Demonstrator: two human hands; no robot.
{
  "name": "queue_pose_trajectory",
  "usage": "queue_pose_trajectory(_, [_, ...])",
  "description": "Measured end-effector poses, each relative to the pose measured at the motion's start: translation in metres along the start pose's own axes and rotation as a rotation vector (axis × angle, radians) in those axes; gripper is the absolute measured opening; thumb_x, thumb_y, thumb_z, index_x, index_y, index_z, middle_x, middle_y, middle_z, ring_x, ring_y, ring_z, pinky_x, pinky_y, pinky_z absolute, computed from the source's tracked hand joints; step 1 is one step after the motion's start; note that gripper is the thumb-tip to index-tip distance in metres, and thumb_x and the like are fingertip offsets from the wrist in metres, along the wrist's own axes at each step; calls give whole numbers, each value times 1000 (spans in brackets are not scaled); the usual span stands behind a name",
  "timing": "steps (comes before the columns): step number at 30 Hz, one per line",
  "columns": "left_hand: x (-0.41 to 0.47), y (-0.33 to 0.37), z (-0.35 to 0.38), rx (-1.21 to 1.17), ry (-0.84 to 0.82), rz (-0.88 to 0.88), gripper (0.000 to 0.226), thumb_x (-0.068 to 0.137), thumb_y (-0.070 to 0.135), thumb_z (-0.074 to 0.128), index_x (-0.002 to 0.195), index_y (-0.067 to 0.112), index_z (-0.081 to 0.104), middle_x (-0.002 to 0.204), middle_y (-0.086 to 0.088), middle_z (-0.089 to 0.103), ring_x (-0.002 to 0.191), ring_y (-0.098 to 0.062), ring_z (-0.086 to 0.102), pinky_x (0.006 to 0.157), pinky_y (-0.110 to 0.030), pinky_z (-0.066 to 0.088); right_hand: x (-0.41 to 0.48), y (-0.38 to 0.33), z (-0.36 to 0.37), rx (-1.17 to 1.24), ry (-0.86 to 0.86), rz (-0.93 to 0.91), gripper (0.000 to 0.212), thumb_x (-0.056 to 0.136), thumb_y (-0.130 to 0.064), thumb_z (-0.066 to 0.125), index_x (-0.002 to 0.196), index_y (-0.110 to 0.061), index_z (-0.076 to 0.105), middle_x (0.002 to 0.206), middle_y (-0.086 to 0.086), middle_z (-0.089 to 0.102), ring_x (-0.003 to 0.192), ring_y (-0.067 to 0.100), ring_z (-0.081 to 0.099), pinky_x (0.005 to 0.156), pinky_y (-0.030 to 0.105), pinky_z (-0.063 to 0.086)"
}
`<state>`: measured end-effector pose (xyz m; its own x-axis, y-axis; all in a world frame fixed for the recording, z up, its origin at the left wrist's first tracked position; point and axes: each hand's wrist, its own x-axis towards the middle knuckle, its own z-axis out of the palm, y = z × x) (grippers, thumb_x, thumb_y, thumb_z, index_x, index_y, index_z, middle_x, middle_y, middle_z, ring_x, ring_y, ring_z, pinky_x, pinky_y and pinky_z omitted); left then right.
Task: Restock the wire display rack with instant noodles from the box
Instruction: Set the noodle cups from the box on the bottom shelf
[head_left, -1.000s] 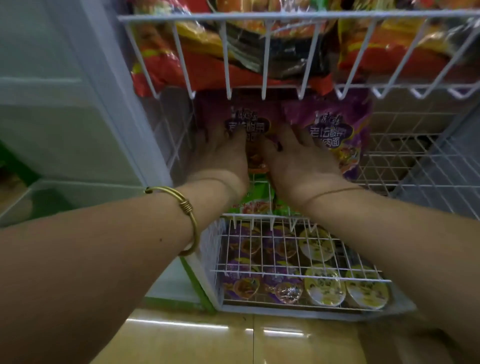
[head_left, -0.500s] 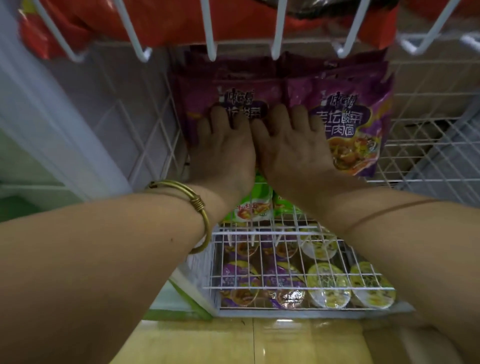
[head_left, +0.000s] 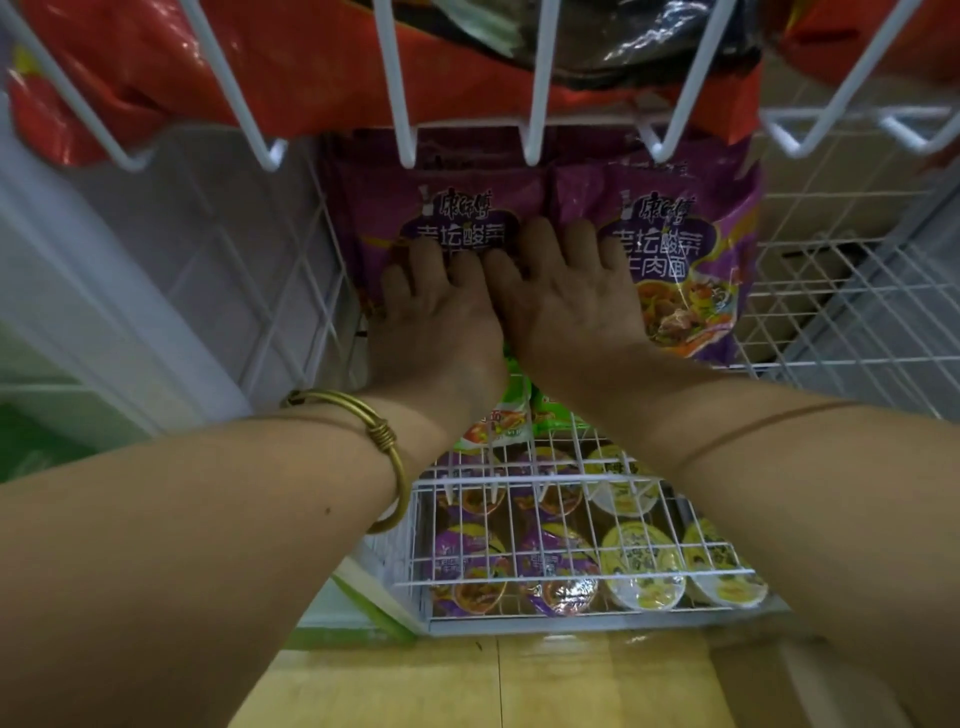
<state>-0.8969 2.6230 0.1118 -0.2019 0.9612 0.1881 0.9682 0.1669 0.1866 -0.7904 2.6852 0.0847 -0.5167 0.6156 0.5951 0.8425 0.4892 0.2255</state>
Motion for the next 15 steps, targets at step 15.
queue_pose_trajectory(15, [1, 32, -6, -55, 215, 217, 44, 73, 16, 70, 111, 10, 49, 121, -18, 44, 112, -40, 43, 87, -50, 43, -26, 62, -41, 33, -66, -61, 47, 77, -35, 75, 114, -10, 60, 109, 22, 58, 93, 42, 55, 71, 48, 45])
